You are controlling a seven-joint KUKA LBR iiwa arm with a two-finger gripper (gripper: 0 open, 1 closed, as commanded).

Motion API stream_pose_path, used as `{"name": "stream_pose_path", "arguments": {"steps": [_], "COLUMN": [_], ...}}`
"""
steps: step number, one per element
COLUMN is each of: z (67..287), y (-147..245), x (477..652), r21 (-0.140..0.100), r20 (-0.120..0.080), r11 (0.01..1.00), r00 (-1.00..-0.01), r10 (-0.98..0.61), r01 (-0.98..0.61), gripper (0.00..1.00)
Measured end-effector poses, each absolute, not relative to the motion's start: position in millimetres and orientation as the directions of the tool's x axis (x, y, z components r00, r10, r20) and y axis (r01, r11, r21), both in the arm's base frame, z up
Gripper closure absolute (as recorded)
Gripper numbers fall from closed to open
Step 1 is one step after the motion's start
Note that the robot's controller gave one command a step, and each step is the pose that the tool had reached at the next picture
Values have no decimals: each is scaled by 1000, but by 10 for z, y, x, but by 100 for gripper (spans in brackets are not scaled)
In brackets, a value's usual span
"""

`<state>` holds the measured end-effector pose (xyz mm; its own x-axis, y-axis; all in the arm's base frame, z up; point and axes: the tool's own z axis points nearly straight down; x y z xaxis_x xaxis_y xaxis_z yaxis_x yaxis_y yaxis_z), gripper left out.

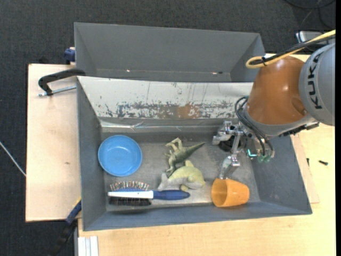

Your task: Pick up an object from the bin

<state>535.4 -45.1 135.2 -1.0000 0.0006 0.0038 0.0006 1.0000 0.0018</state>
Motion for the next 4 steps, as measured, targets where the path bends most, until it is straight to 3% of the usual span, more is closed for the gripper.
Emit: {"name": "stream_pose_path", "arguments": {"steps": [1, 2, 3, 4], "z": [718, 1023, 1005, 722], "y": [260, 694, 572, 448], "x": [5162, 5030, 4940, 4928], "r21": [-1, 2, 1, -1], "r20": [-7, -7, 0, -7], "r11": [988, 978, 911, 862], "r00": [-988, -978, -911, -862], "r10": [-154, -208, -413, -506], "r01": [-154, -208, -413, -506], "gripper": [0, 0, 0, 0]}}
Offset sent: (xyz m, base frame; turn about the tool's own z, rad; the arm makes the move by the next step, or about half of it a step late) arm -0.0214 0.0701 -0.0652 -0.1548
